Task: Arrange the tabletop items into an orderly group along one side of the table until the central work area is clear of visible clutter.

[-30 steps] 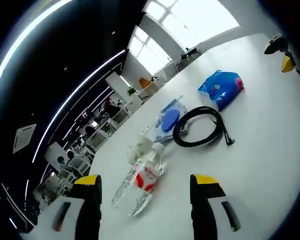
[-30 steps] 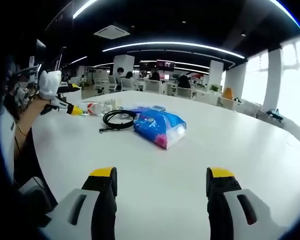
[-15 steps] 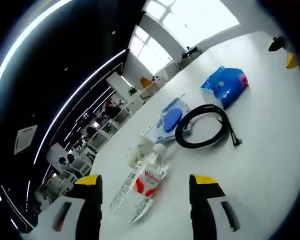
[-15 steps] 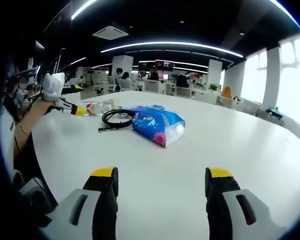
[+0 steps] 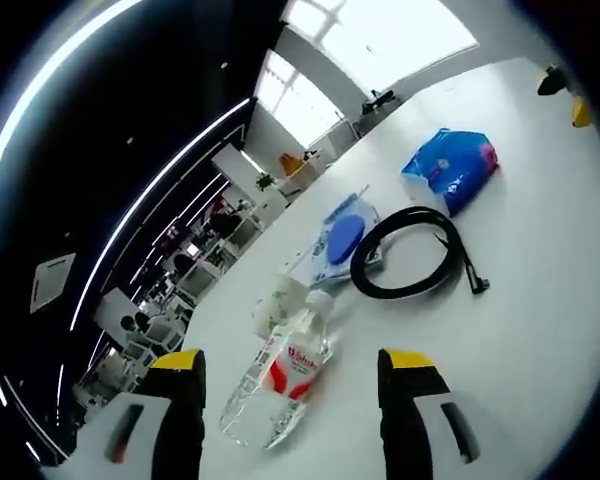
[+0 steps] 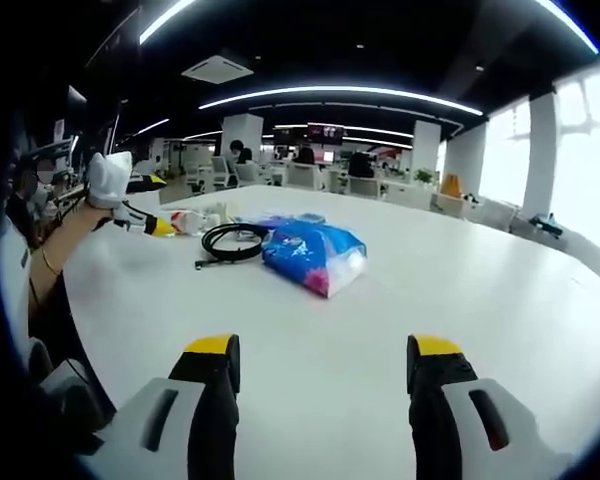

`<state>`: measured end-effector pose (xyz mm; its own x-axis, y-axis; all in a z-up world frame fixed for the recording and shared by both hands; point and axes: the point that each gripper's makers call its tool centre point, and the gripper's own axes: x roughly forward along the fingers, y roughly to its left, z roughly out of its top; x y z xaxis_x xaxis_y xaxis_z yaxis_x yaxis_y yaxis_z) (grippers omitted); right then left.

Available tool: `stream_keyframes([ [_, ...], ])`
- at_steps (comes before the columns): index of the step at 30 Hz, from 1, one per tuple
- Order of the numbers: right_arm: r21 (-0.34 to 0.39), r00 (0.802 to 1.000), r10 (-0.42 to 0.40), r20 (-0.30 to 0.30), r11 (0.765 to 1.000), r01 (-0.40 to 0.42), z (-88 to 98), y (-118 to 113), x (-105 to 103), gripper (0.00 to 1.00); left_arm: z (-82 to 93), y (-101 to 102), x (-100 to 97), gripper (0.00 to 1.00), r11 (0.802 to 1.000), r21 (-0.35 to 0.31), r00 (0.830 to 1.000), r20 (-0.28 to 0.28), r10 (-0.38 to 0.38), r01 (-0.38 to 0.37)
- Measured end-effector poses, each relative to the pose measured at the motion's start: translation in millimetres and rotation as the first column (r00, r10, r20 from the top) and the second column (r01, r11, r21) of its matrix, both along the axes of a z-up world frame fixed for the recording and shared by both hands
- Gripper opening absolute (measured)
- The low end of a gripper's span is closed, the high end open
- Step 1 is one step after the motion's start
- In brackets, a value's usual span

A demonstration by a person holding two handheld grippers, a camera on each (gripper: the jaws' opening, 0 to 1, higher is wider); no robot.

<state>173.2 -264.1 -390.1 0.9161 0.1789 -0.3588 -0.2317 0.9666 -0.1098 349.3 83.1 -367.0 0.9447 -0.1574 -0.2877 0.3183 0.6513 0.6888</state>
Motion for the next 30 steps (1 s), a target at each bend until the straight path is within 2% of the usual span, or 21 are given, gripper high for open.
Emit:
stream_keyframes([
  [2, -0.001, 1.000, 0.003, -0.004, 1.000, -0.003, -1.1, 0.8, -0.1, 0.65, -5.0, -0.2, 1.3, 0.69, 1.000, 0.026, 1.000, -0.024, 0.008, -0.008],
  [9, -0.007, 1.000, -0.006, -0.020, 1.000, 0.006, -3.7, -2.5, -0.6, 0.65, -6.6, -3.7, 4.1, 0.69, 1.000, 0.019, 1.000, -0.029, 0.007, -0.007],
  [25, -0.010, 1.000, -0.016, -0.011, 1.000, 0.016, -0.4, -5.2, -2.9, 0.64, -9.0, -7.3, 10.7, 0.68, 0.996, 0.085, 0.999, -0.034, 0.026, -0.023],
  [30, -0.012, 1.000, -0.018, -0.014, 1.000, 0.018, -1.6, -6.9, -3.8, 0.64, -9.6, -7.4, 12.3, 0.67, 0.997, 0.075, 0.999, -0.034, 0.034, -0.031],
])
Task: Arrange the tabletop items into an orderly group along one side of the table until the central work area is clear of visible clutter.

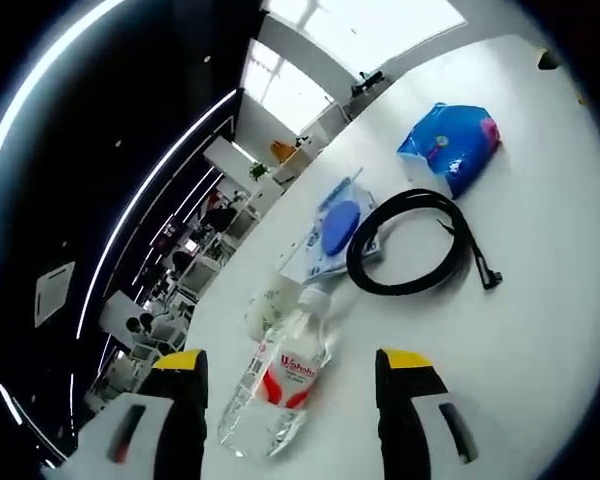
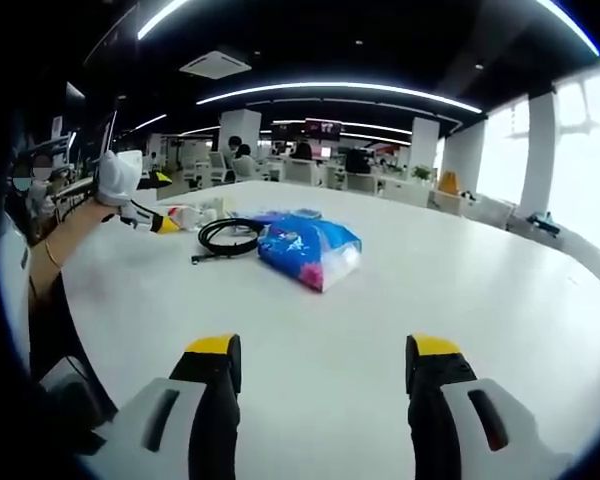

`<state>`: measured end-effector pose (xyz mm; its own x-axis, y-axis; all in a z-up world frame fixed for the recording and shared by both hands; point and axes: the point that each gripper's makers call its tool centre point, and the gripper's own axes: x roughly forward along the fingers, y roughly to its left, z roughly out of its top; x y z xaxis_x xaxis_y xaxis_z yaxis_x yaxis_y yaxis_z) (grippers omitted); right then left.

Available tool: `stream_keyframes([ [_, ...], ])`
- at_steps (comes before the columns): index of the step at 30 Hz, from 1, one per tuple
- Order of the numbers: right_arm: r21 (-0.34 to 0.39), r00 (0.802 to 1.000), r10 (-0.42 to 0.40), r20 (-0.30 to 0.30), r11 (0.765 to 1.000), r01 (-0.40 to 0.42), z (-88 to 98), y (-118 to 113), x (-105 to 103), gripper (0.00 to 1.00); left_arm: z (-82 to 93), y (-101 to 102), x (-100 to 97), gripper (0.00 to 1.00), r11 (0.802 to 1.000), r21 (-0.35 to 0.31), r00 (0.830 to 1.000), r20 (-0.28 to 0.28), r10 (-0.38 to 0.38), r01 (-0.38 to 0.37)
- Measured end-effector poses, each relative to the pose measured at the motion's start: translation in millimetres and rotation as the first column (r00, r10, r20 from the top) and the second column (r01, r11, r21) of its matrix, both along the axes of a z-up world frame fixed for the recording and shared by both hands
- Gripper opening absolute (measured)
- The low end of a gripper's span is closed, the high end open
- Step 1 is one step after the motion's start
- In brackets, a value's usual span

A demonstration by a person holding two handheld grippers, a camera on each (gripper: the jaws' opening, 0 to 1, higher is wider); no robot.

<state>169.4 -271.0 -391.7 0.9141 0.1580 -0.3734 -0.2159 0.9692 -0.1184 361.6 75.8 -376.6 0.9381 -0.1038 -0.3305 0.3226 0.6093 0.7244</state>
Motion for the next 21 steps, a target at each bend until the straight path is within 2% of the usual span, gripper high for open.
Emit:
stream_keyframes([
  [8, 0.003, 1.000, 0.002, 0.004, 1.000, -0.002, 0.3, -0.3, 1.1, 0.64, 3.1, -6.3, 5.5, 0.67, 1.000, 0.025, 1.000, 0.017, 0.000, 0.000],
  [21, 0.005, 1.000, -0.007, -0.002, 1.000, 0.007, -2.2, -5.0, 1.2, 0.64, 1.6, -7.0, 13.8, 0.66, 0.999, 0.051, 1.000, 0.004, 0.010, -0.010],
])
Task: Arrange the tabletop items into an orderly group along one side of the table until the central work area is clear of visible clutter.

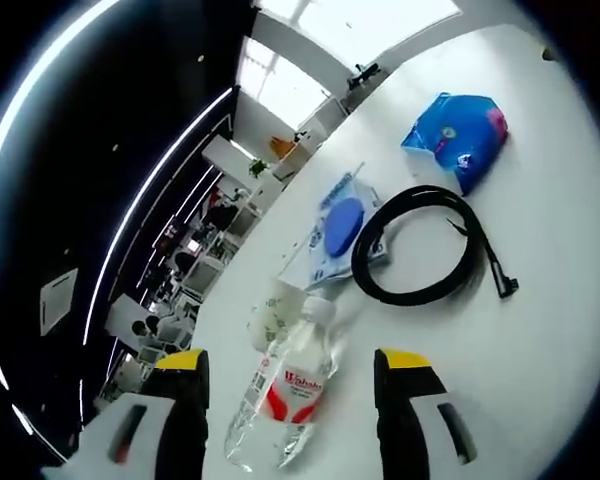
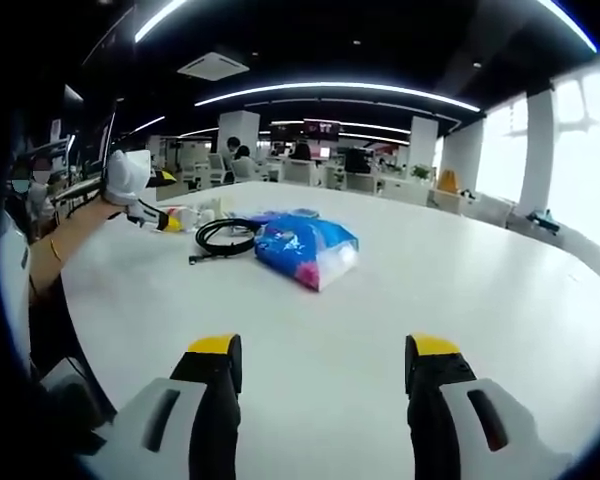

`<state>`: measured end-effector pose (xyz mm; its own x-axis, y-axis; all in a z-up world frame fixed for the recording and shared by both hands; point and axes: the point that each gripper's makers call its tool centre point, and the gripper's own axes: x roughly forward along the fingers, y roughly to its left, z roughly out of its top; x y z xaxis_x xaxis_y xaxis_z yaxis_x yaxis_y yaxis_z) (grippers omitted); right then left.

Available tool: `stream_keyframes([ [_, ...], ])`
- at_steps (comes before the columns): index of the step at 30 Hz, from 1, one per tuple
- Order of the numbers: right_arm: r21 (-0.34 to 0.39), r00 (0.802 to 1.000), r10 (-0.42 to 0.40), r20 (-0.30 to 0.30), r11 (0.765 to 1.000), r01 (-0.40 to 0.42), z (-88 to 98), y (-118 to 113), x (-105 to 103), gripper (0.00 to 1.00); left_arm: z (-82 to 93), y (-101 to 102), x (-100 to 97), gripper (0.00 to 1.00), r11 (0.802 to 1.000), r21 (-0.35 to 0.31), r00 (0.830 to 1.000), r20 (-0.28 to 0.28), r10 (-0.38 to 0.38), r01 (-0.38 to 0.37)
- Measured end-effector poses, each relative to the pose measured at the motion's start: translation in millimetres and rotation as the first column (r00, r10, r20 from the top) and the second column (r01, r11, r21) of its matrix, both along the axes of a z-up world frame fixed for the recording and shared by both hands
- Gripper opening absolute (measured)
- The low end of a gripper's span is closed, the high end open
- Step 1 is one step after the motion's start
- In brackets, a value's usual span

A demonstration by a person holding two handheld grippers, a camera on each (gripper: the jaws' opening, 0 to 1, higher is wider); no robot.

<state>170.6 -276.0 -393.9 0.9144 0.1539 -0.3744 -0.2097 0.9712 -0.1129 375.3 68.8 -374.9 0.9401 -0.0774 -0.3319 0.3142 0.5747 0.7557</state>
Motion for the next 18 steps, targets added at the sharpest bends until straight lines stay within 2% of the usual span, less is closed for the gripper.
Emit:
stream_keyframes([
  [8, 0.001, 1.000, 0.014, 0.004, 1.000, -0.014, 2.8, 2.4, 0.0, 0.64, -0.7, -0.2, 5.7, 0.66, 0.996, 0.094, 1.000, 0.015, 0.001, -0.002],
  [14, 0.002, 1.000, 0.010, 0.014, 1.000, -0.010, 8.1, 1.9, -0.6, 0.64, -4.7, -1.9, 9.7, 0.65, 0.999, 0.045, 1.000, -0.019, -0.008, 0.009],
  [18, 0.017, 0.999, 0.024, 0.029, 1.000, -0.024, 13.3, 5.7, -1.2, 0.65, -6.5, -4.4, 12.8, 0.65, 0.999, 0.046, 1.000, -0.019, -0.007, 0.008],
])
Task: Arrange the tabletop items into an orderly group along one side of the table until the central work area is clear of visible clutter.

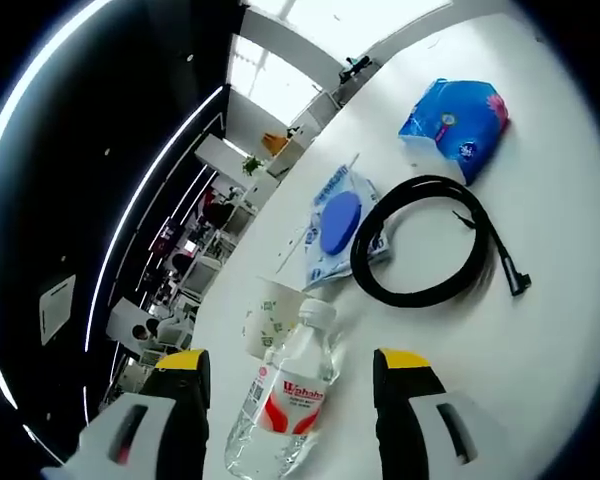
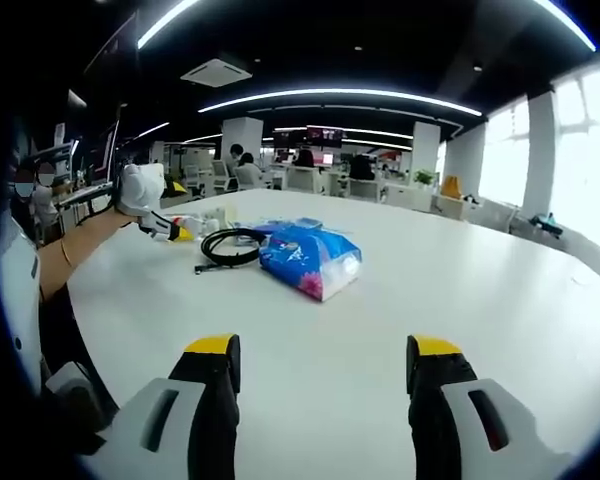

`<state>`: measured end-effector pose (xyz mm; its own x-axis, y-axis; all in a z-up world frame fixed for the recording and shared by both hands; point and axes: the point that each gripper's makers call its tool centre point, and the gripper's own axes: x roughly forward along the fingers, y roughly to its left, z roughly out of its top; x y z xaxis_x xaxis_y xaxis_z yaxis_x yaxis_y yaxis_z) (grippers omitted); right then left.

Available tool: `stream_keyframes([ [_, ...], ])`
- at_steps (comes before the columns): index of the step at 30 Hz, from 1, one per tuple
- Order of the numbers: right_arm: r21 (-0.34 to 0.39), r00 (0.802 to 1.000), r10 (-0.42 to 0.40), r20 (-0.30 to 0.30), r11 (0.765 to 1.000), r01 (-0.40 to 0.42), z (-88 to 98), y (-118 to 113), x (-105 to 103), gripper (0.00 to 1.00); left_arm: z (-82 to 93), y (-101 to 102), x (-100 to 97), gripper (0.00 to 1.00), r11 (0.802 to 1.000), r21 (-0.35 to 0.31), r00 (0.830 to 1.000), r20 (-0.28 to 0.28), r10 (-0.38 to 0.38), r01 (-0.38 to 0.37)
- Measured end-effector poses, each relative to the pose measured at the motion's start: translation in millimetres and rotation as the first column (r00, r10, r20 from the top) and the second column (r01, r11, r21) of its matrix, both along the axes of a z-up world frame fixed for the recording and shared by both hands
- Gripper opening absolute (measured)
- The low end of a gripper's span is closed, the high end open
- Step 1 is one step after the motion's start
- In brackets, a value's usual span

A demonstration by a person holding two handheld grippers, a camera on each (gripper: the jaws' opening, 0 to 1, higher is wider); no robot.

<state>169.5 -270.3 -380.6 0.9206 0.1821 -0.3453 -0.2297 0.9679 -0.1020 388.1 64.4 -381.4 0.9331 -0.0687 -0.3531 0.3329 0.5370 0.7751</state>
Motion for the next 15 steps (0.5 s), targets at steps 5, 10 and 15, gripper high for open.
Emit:
stream_keyframes([
  [5, -0.015, 1.000, 0.011, -0.004, 1.000, -0.011, -0.2, 2.7, 0.7, 0.65, -2.6, -2.9, 3.1, 0.65, 1.000, 0.005, 1.000, -0.006, -0.005, 0.005],
  [10, -0.021, 1.000, 0.022, -0.005, 1.000, -0.022, -0.3, 5.4, -0.5, 0.65, 0.0, -0.1, 8.2, 0.65, 1.000, -0.011, 1.000, 0.000, 0.005, -0.005],
  [15, -0.013, 0.999, 0.054, -0.003, 0.998, -0.054, 1.1, 11.6, -2.5, 0.65, -1.7, -3.3, 11.6, 0.65, 1.000, -0.024, 1.000, -0.005, -0.005, 0.005],
])
